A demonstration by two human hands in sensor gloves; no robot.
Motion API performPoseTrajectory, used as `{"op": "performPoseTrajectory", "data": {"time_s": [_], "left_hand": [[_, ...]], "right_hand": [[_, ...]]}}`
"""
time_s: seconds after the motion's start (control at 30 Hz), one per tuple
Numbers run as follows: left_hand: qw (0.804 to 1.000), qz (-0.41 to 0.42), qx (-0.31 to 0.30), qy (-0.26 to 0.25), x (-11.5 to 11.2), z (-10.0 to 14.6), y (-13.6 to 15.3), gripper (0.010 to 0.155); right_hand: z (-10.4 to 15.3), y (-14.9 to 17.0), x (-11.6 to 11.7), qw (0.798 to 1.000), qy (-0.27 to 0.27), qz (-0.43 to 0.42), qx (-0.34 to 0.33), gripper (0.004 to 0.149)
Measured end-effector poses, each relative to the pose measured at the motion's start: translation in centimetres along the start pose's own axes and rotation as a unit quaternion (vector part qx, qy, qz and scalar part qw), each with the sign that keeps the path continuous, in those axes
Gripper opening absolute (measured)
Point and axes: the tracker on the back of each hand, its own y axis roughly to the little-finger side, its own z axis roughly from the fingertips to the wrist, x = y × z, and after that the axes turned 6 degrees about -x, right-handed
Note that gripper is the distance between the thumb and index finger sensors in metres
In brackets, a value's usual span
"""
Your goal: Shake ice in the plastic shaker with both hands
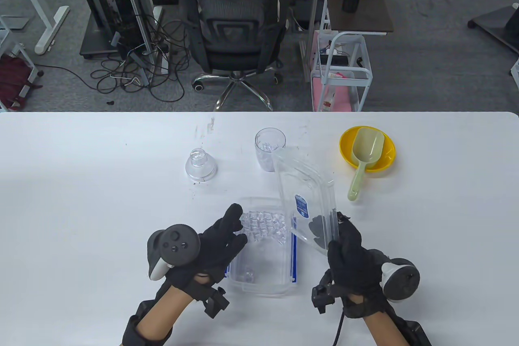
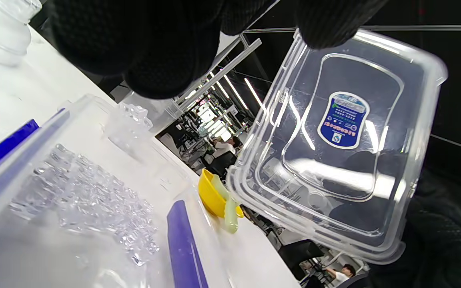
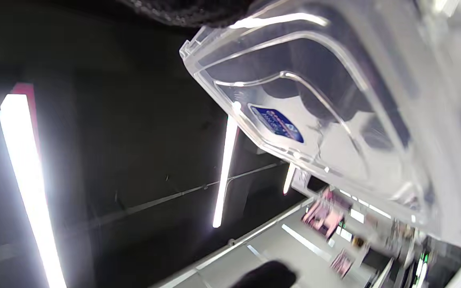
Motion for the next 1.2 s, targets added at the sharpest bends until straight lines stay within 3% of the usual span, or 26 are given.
{"op": "performPoseTrajectory", "data": {"time_s": [0.17,0.3,0.5,0.7,0.83,1.0,1.2], "left_hand": [[1.000,0.019,0.001,0.005,-0.1,0.0,0.2,0.071],[0.997,0.069,-0.014,0.006,-0.5,-0.2,0.2,0.065],[0.998,0.067,-0.005,-0.004,-0.4,-0.1,0.5,0.065],[0.991,0.132,0.022,0.009,-0.5,-0.1,1.5,0.067],[0.971,0.238,0.032,-0.002,-0.5,0.0,2.2,0.063],[0.986,0.166,0.026,-0.008,0.1,-0.1,2.0,0.063],[0.993,0.113,0.016,-0.032,0.9,0.1,0.9,0.059]], "right_hand": [[0.4,1.4,0.9,0.991,-0.014,-0.120,0.062,0.061],[0.9,2.4,1.9,0.969,-0.028,-0.214,0.117,0.061],[1.1,3.7,1.6,0.965,-0.028,-0.222,0.139,0.063],[1.2,3.4,2.0,0.958,-0.022,-0.247,0.145,0.063],[1.1,3.6,1.9,0.953,-0.015,-0.262,0.153,0.064],[1.0,2.7,1.6,0.983,-0.048,-0.082,0.160,0.069],[0.8,2.2,1.4,0.978,-0.088,0.112,0.154,0.068]]}}
